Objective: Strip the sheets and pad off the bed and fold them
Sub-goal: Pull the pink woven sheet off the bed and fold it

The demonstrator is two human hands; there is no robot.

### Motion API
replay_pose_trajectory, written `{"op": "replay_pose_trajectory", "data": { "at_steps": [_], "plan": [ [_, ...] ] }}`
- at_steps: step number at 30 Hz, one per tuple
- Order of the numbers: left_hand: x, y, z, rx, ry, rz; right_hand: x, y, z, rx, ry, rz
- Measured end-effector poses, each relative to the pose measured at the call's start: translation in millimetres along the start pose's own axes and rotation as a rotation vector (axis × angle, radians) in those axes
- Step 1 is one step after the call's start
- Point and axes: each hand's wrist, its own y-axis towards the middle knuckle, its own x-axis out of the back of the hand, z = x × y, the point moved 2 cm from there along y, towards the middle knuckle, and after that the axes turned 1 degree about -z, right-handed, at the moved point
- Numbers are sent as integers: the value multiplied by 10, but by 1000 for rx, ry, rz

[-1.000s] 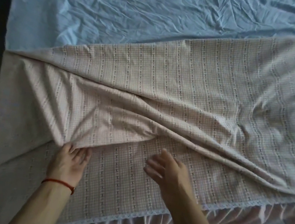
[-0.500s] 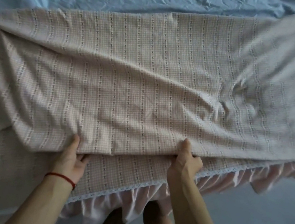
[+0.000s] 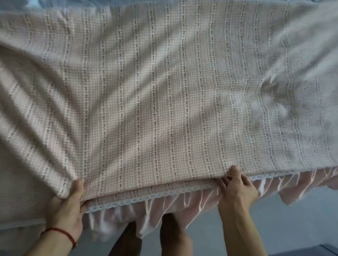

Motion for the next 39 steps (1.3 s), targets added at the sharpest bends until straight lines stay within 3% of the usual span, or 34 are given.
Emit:
{"op": "replay_pose_trajectory", "data": {
  "at_steps": [11, 19, 28, 36, 38, 39],
  "plan": [
    [151, -63, 142, -65, 56, -38, 218, 30, -112, 103, -112, -20],
    [332, 269, 394, -14, 383, -136, 176, 195, -178, 80, -228, -71],
    [286, 209, 234, 15, 494, -184, 218, 275, 118, 317, -373, -211],
    [250, 197, 175, 10, 565, -124, 270, 321, 6, 201, -418, -295],
    [205, 79, 88, 22, 560, -122, 215, 186, -2, 301, -454, -314],
    [199, 41, 72, 24, 517, -119, 168, 87, -12, 438, -555, -310]
  ]
}}
